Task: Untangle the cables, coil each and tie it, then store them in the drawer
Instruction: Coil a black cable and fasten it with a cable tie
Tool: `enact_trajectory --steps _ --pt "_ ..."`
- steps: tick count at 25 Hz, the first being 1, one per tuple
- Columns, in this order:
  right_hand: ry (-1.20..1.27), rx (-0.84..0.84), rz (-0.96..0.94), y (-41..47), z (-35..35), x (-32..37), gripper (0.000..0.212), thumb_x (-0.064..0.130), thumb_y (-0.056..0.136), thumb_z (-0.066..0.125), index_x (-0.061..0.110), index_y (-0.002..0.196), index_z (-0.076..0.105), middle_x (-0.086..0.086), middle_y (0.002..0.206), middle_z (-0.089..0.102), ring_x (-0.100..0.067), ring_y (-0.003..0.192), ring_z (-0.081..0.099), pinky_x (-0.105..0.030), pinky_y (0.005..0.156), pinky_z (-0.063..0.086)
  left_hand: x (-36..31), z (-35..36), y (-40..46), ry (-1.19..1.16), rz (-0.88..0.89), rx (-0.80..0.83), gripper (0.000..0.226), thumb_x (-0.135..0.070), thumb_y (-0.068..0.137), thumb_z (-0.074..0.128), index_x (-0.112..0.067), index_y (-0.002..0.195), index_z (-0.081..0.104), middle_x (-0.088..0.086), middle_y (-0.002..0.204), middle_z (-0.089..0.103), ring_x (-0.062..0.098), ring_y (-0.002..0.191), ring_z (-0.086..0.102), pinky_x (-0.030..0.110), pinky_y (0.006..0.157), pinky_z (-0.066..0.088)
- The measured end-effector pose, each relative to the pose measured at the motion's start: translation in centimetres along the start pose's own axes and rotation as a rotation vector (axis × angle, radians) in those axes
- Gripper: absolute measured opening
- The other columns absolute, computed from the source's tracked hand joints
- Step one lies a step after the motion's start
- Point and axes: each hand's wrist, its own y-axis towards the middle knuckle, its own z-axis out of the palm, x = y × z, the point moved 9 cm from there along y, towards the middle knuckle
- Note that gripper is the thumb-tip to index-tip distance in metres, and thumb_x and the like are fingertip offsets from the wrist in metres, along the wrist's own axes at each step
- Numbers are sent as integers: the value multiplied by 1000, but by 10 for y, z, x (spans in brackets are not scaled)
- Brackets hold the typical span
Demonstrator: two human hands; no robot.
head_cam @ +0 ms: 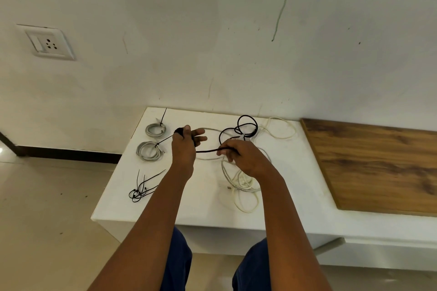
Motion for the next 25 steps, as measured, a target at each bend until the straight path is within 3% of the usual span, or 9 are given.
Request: enact_trajectory --steps 6,10,13,15,21,23,25 --pt "-36 -176 -125 -4 -15 9 24 10 99 40 10 104 63 -2 98 65 -14 87 56 -31 80 45 4 32 -17 423 60 333 19 -20 103 33 -7 96 44 5 76 65 16 59 60 21 65 46" --pt "4 -236 -113 -7 -22 3 35 -3 95 38 11 119 60 -5 114 62 -13 107 59 -26 87 45 15 45 -30 415 -46 508 31 -31 103 33 -9 93 53 4 63 59 10 49 53 12 51 42" --pt "-243 -298 -125 -9 -25 3 39 3 95 41 22 122 61 6 109 62 -8 100 56 -18 74 36 19 51 -35 381 -111 584 41 -37 102 32 -11 85 58 -2 50 48 10 41 42 14 46 38" --pt "-274 -329 -125 -7 -27 3 36 7 96 42 25 121 62 9 108 61 -9 98 52 -18 72 34 22 54 -38 273 -191 633 42 -41 101 33 -13 80 57 -4 47 39 11 41 35 18 46 36" --pt "467 -256 -35 -1 -10 -5 31 13 101 38 5 119 61 -8 112 65 -20 109 60 -27 96 45 22 60 -40 -137 -353 629 40 -39 99 36 -16 70 51 -8 41 26 8 34 21 20 42 33" --pt "601 -197 -10 0 -1 -5 32 14 101 36 5 125 57 -10 115 63 -21 110 59 -27 92 49 21 60 -38 -230 -372 609 40 -38 99 35 -16 68 49 -9 39 26 7 32 21 20 41 31" --pt "684 -114 19 1 9 -3 36 12 102 35 11 136 46 -5 118 58 -15 108 57 -17 81 53 22 57 -35 -299 -393 578 43 -36 99 36 -17 64 52 -8 37 27 7 31 22 20 40 29"
